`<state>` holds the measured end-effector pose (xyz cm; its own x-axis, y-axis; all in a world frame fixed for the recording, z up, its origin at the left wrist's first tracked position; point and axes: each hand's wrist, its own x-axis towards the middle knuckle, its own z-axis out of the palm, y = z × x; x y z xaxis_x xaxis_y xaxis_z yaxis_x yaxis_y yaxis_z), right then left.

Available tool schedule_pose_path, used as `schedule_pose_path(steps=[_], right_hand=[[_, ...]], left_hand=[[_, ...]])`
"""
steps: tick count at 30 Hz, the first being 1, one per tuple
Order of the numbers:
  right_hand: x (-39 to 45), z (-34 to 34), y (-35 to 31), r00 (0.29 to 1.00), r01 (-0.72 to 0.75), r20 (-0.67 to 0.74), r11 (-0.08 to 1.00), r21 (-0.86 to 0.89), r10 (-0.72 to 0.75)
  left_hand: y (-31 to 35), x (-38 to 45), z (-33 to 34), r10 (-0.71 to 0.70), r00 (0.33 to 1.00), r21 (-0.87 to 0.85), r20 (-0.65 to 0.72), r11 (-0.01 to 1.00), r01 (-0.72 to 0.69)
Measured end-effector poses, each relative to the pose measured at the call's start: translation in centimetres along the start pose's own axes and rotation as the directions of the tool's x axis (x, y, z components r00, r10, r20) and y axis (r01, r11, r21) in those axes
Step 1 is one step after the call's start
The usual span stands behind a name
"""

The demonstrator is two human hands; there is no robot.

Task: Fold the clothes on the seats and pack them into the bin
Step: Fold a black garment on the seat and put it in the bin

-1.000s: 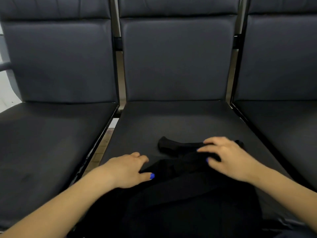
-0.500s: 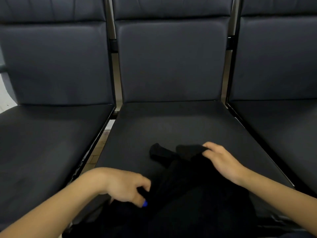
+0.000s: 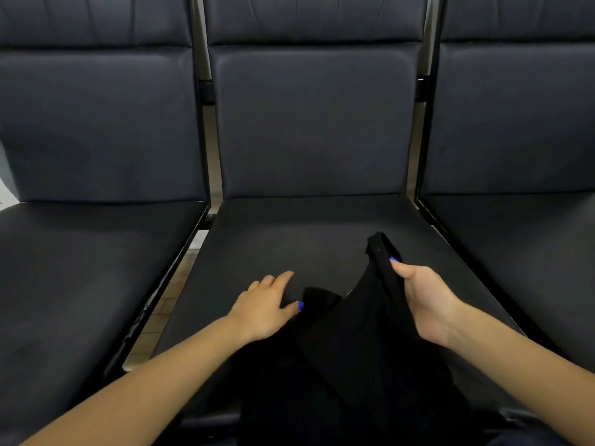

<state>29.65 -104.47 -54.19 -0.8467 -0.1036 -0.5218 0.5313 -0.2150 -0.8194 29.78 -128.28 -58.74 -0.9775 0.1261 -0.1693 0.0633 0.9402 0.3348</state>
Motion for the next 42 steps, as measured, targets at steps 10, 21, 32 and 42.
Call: schedule_pose_path(steps=[10,21,32,42], right_hand=[[0.3,-0.6,-0.3,0.997,-0.03,0.074,1.0,-0.007,0.03],[0.4,-2.1,-1.4,0.957,0.282,-0.029,0.949,-0.142,-0.289],[-4.7,-3.2,-4.0,0.878,0.474,0.053,0.85,-0.23,-0.476],[-11.2,-1.9,-5.8,0.789,0.604,0.115,0.728,-0.324,-0.604]], left_hand=[[2.2,1.5,1.8,0.151,0.988,0.172,0.001,0.974,-0.149],[1.2,1.0,-0.5,-0.016,1.0,-0.706,-0.015,0.709,0.001],[3.0,-5.0,-8.3,-0.006,0.963,-0.847,-0.269,0.478,-0.234],[6.3,-11.9,-15.1,0.137,0.823,-0.678,-0.551,0.501,-0.538]])
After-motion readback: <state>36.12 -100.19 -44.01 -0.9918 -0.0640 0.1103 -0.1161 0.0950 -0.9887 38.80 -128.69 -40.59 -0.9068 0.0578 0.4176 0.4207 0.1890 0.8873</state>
